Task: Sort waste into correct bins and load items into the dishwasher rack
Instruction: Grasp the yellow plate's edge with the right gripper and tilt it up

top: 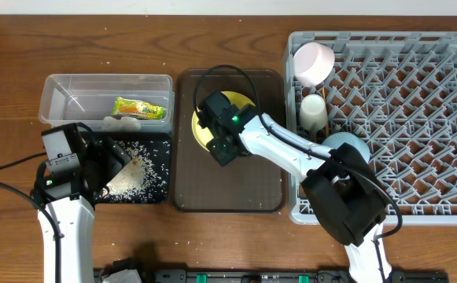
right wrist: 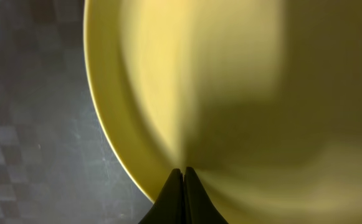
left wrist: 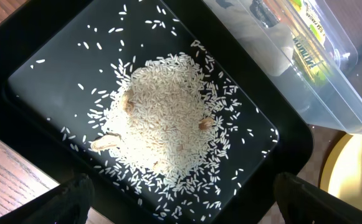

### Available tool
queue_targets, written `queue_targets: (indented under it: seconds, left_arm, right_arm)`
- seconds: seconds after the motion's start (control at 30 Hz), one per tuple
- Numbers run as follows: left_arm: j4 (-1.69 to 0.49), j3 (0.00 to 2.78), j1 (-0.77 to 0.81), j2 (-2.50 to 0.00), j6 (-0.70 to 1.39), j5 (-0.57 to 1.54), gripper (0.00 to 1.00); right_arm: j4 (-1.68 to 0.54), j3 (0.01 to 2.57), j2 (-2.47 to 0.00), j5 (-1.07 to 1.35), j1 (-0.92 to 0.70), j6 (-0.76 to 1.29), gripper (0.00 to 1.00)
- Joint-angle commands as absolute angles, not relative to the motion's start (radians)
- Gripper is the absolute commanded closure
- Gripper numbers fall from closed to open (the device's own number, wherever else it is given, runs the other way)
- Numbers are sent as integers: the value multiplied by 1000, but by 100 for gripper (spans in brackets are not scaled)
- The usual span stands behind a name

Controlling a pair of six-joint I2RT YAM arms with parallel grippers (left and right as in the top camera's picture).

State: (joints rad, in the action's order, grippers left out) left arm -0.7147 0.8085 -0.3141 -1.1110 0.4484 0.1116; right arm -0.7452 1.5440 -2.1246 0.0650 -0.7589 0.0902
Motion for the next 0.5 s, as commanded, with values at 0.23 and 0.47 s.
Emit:
queue_targets:
  seconds: [0.23, 0.47]
  left_arm:
    - [-717, 822, -319, -1112, 454, 96, 5]
    - [-717, 822, -319, -1112, 454, 96, 5]
  right_arm:
    - [-758, 1555, -2132, 321, -806, 81, 99]
    - [-882, 1555, -2132, 393, -833, 81, 97]
